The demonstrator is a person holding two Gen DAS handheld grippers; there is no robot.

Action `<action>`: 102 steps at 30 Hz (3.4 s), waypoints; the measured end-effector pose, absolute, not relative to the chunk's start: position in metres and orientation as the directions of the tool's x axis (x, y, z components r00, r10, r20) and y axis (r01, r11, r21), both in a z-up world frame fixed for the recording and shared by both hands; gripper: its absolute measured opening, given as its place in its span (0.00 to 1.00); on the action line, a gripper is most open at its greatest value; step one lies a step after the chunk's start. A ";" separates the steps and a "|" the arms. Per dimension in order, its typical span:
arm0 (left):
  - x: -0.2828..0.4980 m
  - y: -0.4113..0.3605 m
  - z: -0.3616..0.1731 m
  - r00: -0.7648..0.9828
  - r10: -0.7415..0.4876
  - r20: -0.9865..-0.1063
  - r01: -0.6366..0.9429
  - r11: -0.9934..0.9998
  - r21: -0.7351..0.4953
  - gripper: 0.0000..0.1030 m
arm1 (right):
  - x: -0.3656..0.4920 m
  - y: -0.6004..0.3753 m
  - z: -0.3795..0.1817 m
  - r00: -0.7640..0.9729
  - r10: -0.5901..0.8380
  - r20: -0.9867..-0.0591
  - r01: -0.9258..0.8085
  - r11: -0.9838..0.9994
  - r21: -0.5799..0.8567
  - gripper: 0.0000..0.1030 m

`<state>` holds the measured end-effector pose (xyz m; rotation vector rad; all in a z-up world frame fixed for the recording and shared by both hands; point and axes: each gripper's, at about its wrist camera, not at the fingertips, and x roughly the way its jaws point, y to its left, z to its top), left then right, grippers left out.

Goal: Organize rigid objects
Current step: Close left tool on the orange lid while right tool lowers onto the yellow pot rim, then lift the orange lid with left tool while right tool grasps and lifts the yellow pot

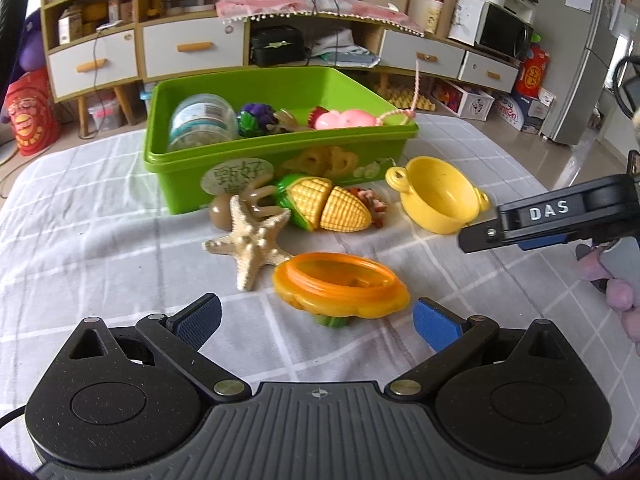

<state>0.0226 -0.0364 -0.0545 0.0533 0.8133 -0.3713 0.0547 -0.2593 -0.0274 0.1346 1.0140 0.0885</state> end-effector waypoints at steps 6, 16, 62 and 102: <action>0.026 -0.044 -0.060 0.633 -0.322 -0.704 0.368 0.925 -0.093 0.98 | 0.064 -0.251 -0.036 0.513 0.127 -0.849 -0.011 0.990 0.141 0.78; 0.033 -0.047 -0.066 0.635 -0.344 -0.691 0.380 0.919 -0.108 0.97 | 0.083 -0.243 -0.045 0.528 0.128 -0.840 0.000 0.989 0.151 0.78; 0.034 -0.039 -0.055 0.643 -0.375 -0.667 0.389 0.911 -0.137 0.83 | 0.086 -0.239 -0.031 0.588 0.138 -0.797 -0.016 0.987 0.159 0.67; 0.041 -0.019 -0.020 0.708 -0.384 -0.592 0.341 0.921 -0.190 0.83 | 0.062 -0.266 0.014 0.558 0.403 -0.725 -0.029 0.883 0.469 0.37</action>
